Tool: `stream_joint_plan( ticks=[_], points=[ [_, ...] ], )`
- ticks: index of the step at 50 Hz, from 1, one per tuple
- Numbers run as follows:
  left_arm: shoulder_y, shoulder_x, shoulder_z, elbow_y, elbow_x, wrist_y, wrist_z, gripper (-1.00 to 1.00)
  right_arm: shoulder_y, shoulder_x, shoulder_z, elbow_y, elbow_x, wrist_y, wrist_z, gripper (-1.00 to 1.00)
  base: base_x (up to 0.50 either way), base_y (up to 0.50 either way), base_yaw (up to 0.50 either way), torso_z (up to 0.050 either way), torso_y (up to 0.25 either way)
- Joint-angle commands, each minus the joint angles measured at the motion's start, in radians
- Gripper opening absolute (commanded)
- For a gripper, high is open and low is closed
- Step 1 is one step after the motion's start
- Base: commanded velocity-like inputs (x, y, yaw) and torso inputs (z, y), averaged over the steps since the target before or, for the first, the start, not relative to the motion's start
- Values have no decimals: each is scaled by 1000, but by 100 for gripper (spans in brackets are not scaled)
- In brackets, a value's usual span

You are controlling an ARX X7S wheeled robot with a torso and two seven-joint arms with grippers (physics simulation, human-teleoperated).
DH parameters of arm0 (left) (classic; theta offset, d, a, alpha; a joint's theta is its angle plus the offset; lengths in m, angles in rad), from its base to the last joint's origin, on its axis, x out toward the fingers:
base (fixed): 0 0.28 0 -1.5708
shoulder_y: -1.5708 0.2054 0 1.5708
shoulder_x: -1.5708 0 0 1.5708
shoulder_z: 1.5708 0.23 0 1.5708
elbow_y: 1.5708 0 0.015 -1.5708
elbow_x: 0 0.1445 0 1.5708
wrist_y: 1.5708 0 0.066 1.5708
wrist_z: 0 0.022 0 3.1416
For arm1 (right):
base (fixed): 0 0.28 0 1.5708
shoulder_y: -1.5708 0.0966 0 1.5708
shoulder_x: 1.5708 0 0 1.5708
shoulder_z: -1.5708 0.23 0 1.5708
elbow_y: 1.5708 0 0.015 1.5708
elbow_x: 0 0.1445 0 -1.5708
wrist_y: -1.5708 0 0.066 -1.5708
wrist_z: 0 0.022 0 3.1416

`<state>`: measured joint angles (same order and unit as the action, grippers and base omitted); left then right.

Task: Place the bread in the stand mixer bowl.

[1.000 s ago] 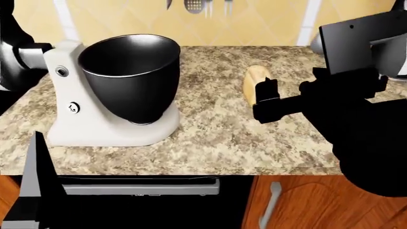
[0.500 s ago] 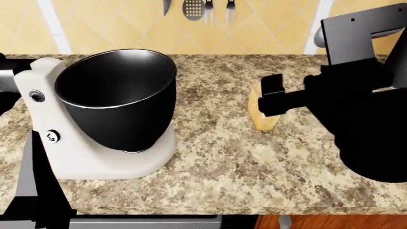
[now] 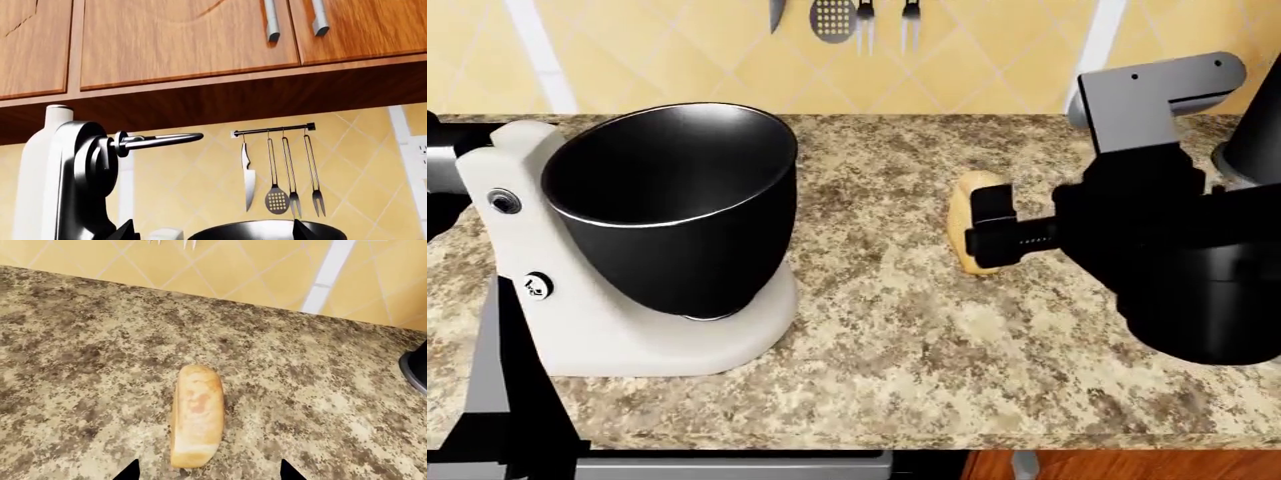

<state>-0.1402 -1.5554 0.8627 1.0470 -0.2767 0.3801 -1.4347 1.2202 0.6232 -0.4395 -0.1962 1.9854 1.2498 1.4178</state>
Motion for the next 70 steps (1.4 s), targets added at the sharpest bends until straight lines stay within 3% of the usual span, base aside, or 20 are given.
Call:
stream_joint_plan(
  ticks=[1,21,37,70],
  points=[
    [-38,4,41,0,-1,-3,1,100,-22,-11,-18,47,-47,-8,-56,100,0,0,0,0,0],
    [-112,6,117,0,-6,-8,1,100,-60,-126,-123,212,-406,-47,-380,100,0,0,0,0,0],
    [-167,3,176,0,-1,-3,-3,100,-40,-123,-128,245,-437,-66,-358,100,0,0,0,0,0],
    [-307,15,314,0,-4,-16,3,100,-11,-195,-266,534,-709,-217,-675,100,0,0,0,0,0]
  ],
)
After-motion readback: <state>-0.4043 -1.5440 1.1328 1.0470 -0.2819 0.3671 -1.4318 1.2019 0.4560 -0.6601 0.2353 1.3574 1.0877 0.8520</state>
